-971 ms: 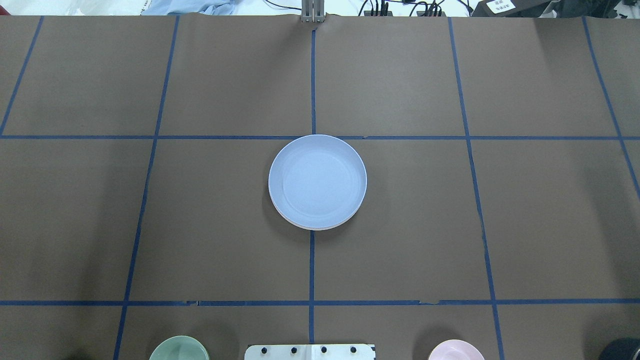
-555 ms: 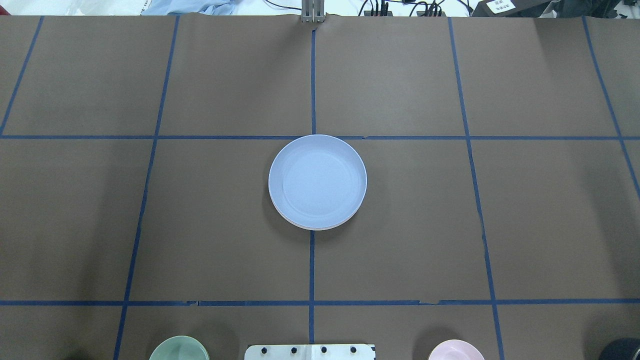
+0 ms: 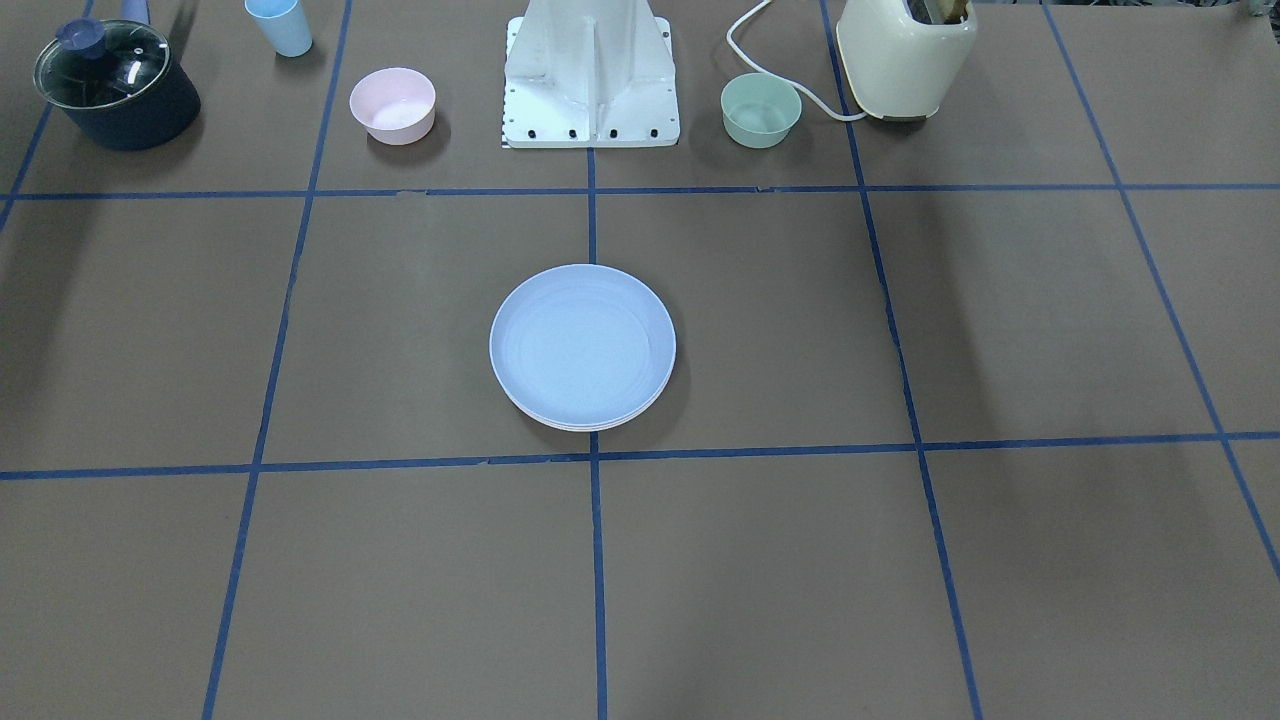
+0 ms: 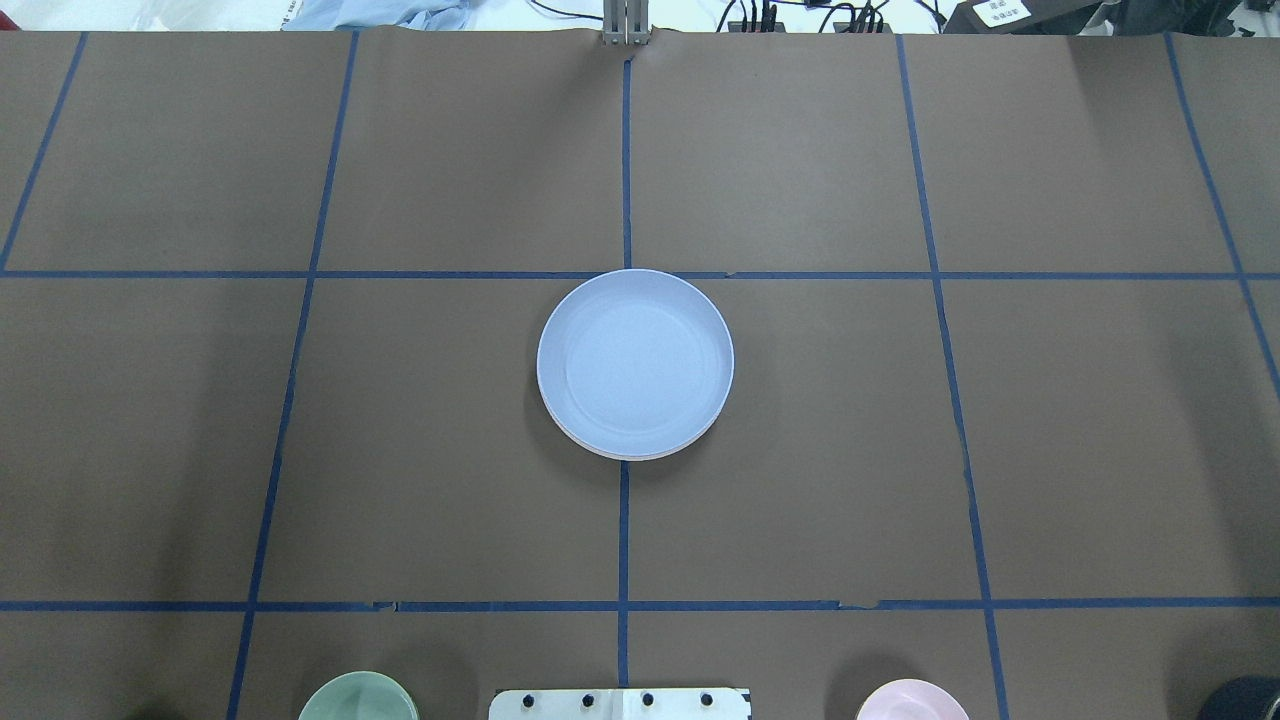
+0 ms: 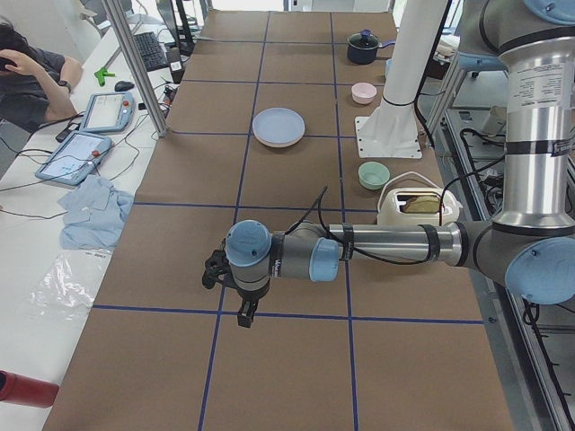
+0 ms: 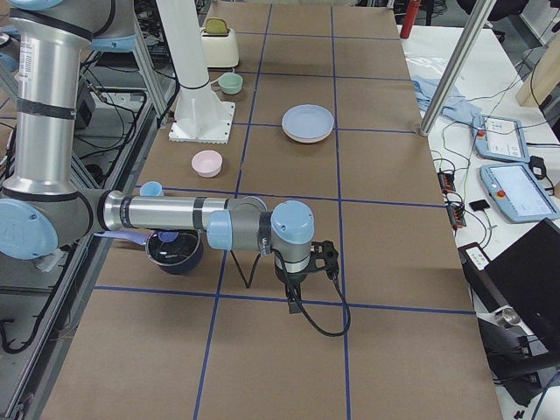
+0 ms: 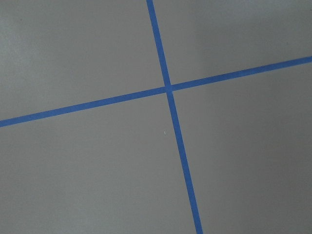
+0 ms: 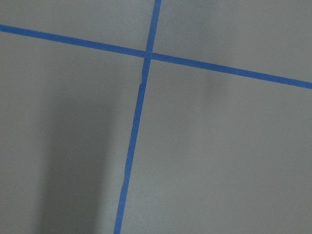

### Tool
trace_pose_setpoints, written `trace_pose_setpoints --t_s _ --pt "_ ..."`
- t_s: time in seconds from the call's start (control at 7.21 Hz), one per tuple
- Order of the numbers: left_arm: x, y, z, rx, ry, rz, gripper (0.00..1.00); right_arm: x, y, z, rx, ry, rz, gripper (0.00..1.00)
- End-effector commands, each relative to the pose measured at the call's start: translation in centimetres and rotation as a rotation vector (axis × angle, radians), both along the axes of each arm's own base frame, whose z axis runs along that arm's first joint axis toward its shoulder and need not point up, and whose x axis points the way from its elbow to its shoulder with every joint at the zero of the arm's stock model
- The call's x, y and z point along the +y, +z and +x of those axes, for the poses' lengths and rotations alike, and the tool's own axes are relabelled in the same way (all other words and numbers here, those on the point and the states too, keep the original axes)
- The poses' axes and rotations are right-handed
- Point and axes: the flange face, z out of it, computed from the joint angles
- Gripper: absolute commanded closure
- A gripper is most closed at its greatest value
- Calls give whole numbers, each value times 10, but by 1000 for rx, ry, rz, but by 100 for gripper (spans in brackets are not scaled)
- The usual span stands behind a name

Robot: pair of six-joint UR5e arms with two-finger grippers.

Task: Stack three plates with pink and blue

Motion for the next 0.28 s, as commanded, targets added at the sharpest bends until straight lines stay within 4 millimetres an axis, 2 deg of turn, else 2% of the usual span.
trace_pose_setpoints --t_s 0.0,0.14 --pt "0 0 0 0 0 -1 0 0 1 0 0 0 -2 0" --pt "0 0 0 0 0 -1 0 0 1 0 0 0 -2 0"
